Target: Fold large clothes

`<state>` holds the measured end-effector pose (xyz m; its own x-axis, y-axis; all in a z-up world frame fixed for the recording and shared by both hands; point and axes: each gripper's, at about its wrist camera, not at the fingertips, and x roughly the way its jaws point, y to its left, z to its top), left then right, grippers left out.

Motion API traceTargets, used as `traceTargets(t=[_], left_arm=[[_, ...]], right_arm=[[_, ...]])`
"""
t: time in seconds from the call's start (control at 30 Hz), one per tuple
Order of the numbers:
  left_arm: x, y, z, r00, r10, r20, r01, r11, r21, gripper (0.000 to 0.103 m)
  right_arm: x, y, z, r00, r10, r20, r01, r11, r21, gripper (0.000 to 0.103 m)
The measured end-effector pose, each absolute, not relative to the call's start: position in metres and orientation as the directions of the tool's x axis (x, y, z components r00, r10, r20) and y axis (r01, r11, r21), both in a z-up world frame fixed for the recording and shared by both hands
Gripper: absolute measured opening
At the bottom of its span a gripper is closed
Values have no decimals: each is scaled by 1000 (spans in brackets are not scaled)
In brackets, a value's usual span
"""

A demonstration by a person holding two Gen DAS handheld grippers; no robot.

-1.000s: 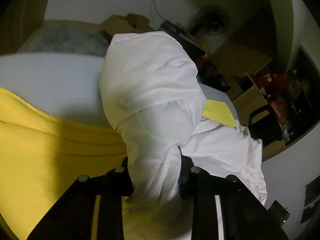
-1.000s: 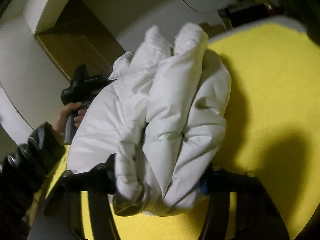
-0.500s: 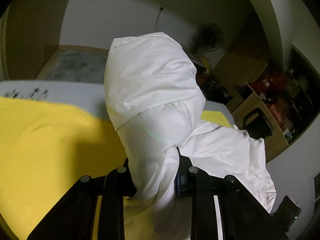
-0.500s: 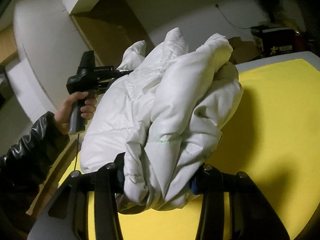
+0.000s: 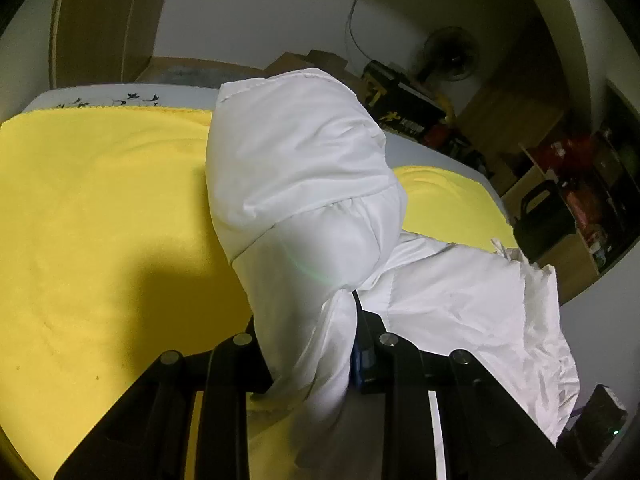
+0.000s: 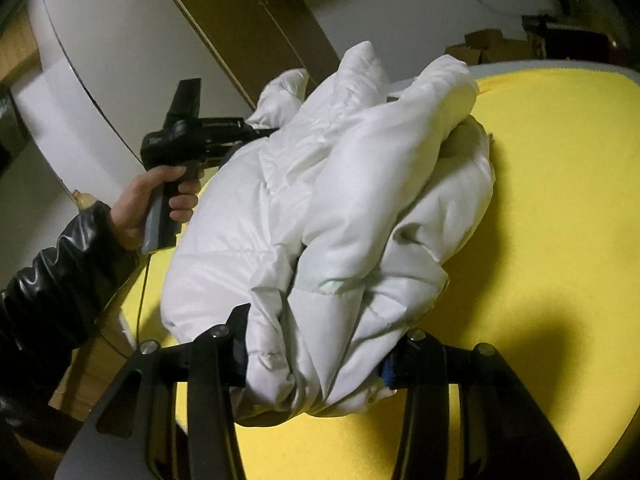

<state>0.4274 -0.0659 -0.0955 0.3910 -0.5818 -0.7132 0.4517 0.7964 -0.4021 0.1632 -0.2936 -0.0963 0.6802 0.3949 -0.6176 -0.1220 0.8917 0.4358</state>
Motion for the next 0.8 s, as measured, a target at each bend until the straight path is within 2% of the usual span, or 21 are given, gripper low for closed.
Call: traceTargets(t=[0.1, 0.17, 0.2, 0.27, 0.3, 0.37, 0.4, 0.43, 0.53, 0.67, 0.8], left_arm=[[427, -76, -102, 409, -545, -732, 461, 816, -350, 28], [427, -74, -105, 420, -531, -736, 455, 825, -336, 30], [427, -76, -105, 423, -525, -739, 453, 829, -329, 32], [426, -80, -103, 431, -507, -746, 449, 838, -310, 38], [426, -80, -101, 435, -497, -750, 449, 842, -298, 44], [422, -76, -93, 465, -472, -749, 438, 858, -268, 71], [418, -71, -85, 499, -465, -731, 434, 865, -253, 99], [413, -67, -77, 533, -459, -710, 433, 870, -237, 103], [393, -52, -49, 627, -393, -673, 403, 903, -152, 103], [342, -31, -17, 740, -225, -634, 273, 962, -23, 103], [254, -14, 7, 874, -94, -477, 149, 986, 80, 103]], right_arm=[[161, -283, -96, 668, 375, -642, -87, 897, 433, 58], [160, -279, -99, 665, 364, -652, -64, 898, 436, 72], [159, -280, -102, 666, 358, -654, -47, 895, 443, 74], [158, -282, -105, 672, 345, -656, -22, 894, 448, 84], [157, -282, -104, 675, 341, -655, -11, 892, 452, 85], [155, -281, -98, 678, 340, -652, -1, 887, 462, 85], [146, -275, -94, 679, 340, -651, 1, 886, 464, 85], [144, -277, -92, 682, 340, -648, 2, 884, 467, 85], [133, -284, -85, 696, 330, -637, 2, 887, 462, 85], [123, -292, -70, 712, 288, -641, 6, 909, 417, 85], [104, -283, -40, 780, 163, -604, 1, 965, 262, 85]])
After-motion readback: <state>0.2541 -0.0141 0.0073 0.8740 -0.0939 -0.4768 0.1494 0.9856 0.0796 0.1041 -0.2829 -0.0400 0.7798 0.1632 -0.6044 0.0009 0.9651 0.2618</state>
